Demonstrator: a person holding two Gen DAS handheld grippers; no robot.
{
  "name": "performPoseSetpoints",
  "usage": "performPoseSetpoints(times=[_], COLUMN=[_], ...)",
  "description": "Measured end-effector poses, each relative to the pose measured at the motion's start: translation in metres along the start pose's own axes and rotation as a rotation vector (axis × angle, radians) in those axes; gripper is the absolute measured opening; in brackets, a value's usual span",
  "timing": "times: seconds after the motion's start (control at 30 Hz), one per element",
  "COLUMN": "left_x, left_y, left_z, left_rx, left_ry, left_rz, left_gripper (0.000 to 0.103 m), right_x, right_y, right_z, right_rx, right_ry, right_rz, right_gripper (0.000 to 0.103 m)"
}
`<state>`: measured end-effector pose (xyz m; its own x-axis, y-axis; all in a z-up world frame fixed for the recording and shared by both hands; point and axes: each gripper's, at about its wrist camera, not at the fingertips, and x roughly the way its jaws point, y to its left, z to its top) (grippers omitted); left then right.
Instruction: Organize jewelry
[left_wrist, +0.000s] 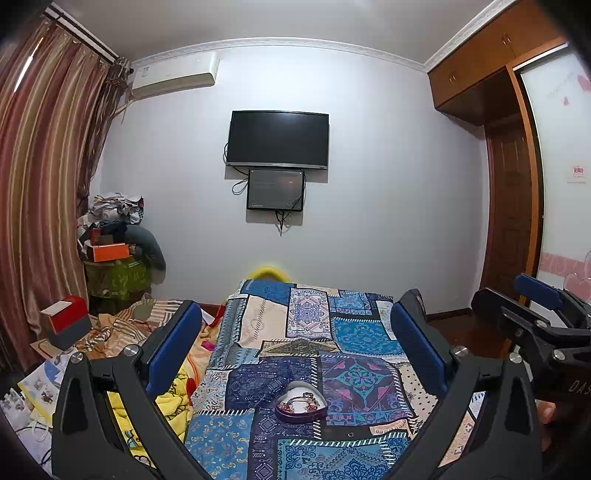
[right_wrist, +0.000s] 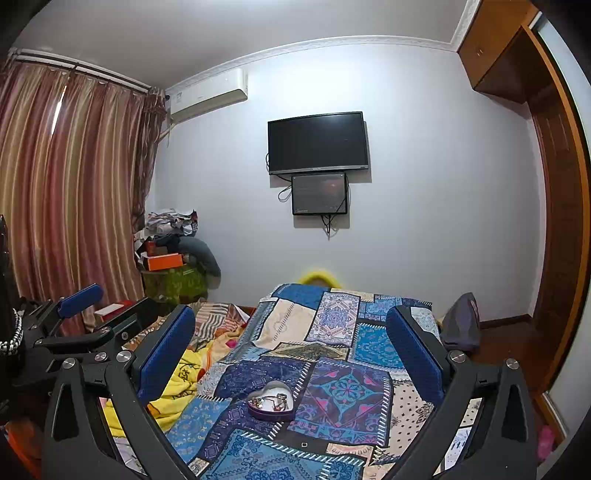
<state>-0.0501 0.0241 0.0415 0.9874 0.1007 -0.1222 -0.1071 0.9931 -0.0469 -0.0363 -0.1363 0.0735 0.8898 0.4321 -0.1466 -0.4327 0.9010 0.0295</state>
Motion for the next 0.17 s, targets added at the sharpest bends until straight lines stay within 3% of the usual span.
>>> performPoseSetpoints(times=[0.17], left_x=[-0.0001], left_y=[0.0], left_z=[-0.0001], left_rx=[0.001], left_ry=[-0.003], left_rz=[0.001], left_gripper=[0.103], right_x=[0.0003], right_y=[-0.0002], right_z=[-0.0005], right_rx=[-0.003], right_ry=[-0.002], right_rz=[0.002], right_gripper=[0.102])
